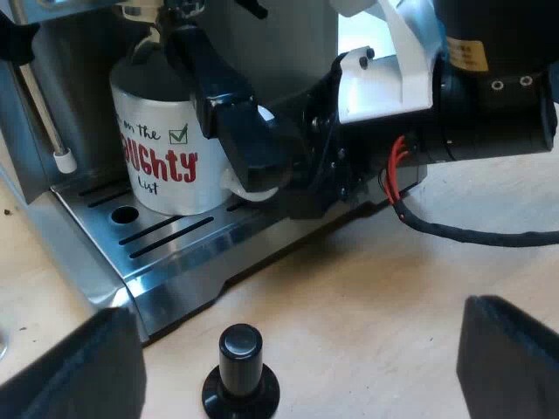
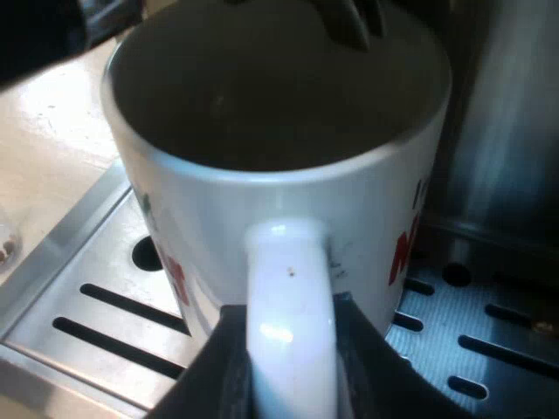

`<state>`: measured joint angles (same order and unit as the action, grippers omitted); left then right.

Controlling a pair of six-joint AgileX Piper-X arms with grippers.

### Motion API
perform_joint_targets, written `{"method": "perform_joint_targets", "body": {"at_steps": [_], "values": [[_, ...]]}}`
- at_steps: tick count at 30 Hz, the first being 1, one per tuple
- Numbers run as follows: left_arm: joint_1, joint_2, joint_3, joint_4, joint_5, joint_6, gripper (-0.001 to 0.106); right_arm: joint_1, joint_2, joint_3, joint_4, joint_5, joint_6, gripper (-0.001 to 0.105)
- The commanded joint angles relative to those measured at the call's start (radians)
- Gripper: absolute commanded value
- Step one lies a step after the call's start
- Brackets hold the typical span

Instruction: Remove mug from coffee machine

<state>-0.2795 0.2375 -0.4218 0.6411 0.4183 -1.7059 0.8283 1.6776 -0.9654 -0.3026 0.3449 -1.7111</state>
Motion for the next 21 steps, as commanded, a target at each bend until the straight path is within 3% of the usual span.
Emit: {"method": "perform_joint_targets", "body": {"at_steps": [1, 10, 16, 21], "values": [[-0.003, 0.002, -0.003, -0.015, 0.005, -0.002, 0.079, 0.013, -0.019, -0.006, 0.003, -0.006, -0.014, 0.0], [-0.003, 0.002, -0.003, -0.015, 0.005, -0.002, 0.079, 0.033, -0.029, -0.006, 0.088, -0.004, -0.009, 0.0], [-0.003, 0.002, -0.003, -0.015, 0.005, -0.002, 0.079, 0.036, -0.055, 0.005, 0.137, 0.02, 0.057, 0.0], [-0.003, 0.002, -0.003, -0.015, 0.005, -0.002, 0.079, 0.038, -0.083, 0.034, 0.15, 0.02, 0.058, 0.0]]}}
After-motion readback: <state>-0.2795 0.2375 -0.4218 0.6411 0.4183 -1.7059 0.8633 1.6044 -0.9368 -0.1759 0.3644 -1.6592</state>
